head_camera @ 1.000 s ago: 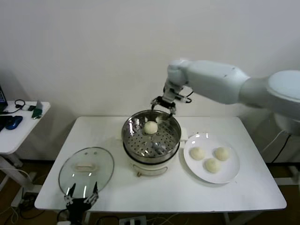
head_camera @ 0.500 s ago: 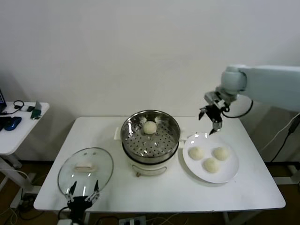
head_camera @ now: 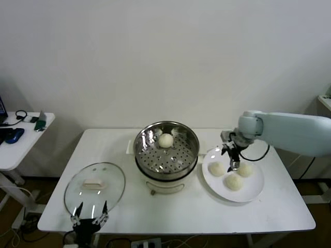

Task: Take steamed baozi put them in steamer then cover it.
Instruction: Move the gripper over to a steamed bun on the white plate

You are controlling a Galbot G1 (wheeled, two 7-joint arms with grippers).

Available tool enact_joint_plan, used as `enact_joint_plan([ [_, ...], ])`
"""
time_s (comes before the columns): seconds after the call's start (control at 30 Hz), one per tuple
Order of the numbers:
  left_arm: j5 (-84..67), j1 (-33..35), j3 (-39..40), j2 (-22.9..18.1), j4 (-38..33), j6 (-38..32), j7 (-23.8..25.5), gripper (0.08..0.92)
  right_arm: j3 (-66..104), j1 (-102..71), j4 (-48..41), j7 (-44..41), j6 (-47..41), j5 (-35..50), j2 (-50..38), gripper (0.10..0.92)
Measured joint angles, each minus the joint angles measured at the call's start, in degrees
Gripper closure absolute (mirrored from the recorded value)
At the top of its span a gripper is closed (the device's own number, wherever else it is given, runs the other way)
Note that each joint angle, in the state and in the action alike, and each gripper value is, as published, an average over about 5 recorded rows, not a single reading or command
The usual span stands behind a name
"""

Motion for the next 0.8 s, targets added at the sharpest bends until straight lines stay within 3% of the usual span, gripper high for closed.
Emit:
enact_joint_plan([
  [0.13, 0.08, 0.26, 0.24, -0.04, 0.33, -0.3, -0.1, 0.177, 3.0, -4.12, -2.08, 1.66, -1.38, -1.25, 0.62, 0.214],
  [0.37, 0.11, 0.41, 0.3, 0.02, 0.44, -0.5, -0.15, 0.177, 7.27, -8.95, -5.41, 3.16, -2.66, -2.13, 1.69, 0.351],
  [0.8, 0.35, 0.86, 0.09, 0.0, -0.33, -0.74, -0.22, 0.177, 9.42, -10.07, -6.22, 2.34, -3.42, 0.49, 0.83, 0.435],
])
